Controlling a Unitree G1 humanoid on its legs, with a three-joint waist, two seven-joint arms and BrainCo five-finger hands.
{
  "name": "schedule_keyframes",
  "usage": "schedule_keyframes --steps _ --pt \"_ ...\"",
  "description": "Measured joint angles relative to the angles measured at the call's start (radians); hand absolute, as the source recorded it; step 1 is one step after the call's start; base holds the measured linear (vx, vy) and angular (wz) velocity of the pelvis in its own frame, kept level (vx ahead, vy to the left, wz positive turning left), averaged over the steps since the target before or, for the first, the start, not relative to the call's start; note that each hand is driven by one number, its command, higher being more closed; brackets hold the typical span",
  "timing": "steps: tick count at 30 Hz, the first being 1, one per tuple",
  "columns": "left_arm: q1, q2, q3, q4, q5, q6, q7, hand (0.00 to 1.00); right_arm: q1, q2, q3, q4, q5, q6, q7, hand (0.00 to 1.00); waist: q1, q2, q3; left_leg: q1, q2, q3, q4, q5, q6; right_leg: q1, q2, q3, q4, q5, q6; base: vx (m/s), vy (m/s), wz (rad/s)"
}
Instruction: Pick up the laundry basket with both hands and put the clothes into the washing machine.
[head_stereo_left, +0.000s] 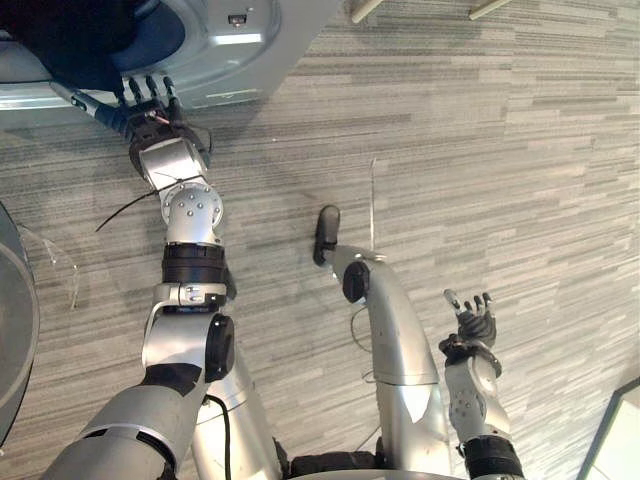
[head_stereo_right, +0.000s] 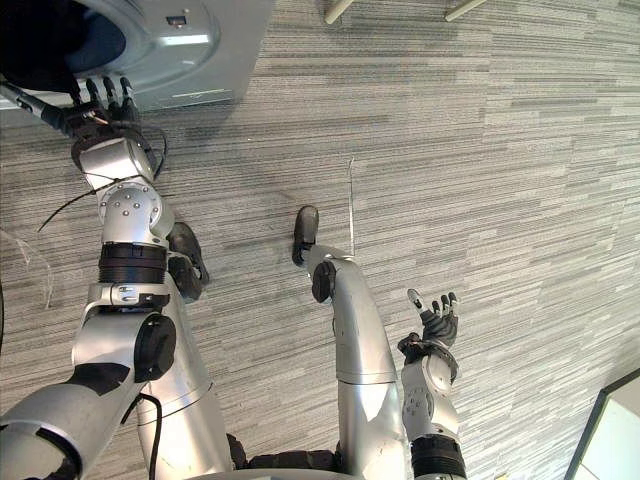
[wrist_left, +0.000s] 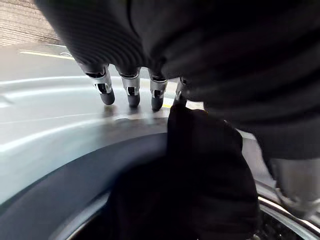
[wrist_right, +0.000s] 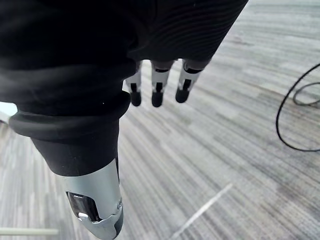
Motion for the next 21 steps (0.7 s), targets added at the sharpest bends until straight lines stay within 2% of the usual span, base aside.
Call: schedule_keyframes --steps 5,7,14,18,21 --pt "-0.030 0.023 -0.053 0.008 0.004 -0.031 0.079 0.00 0.040 -0.017 0.005 0.002 0.007 -0.008 0.019 0.00 0.000 -0.001 0.000 -0.001 0.001 0.011 0.019 -0.009 0.013 -0.005 0.007 0.026 -0.001 0.009 0.010 -0.01 0.050 -0.08" --pt "-0.045 0.029 -0.084 0.008 0.003 -0.058 0.117 0.00 0.061 -0.030 0.005 0.002 0.008 -0.009 0.020 0.00 -0.001 -0.001 0.000 -0.004 0.000 0.025 0.024 -0.013 0.020 -0.013 0.006 0.043 -0.006 0.017 0.014 -0.03 0.063 -0.10" --pt "-0.046 0.046 -0.204 0.001 -0.002 -0.122 0.152 0.00 0.105 -0.037 0.005 0.003 0.008 -0.008 0.041 0.00 -0.002 -0.001 -0.001 -0.003 -0.011 0.043 0.027 -0.015 0.033 -0.014 -0.004 0.060 -0.012 0.032 0.017 -0.02 0.045 0.00" --pt "-0.036 0.035 -0.225 -0.088 -0.012 -0.155 0.216 0.00 0.109 -0.041 0.005 0.001 0.007 -0.008 0.046 0.00 -0.002 -0.002 -0.002 -0.001 -0.020 0.045 0.026 -0.013 0.036 -0.015 -0.012 0.061 -0.004 0.031 0.017 -0.01 0.021 0.06" --pt "-0.006 0.028 -0.225 -0.158 -0.007 -0.160 0.231 0.00 0.109 -0.045 0.006 0.000 0.006 -0.007 0.063 0.00 -0.005 -0.002 -0.002 0.002 -0.021 0.049 0.022 -0.012 0.037 -0.015 -0.020 0.057 0.000 0.031 0.017 -0.02 0.010 0.05"
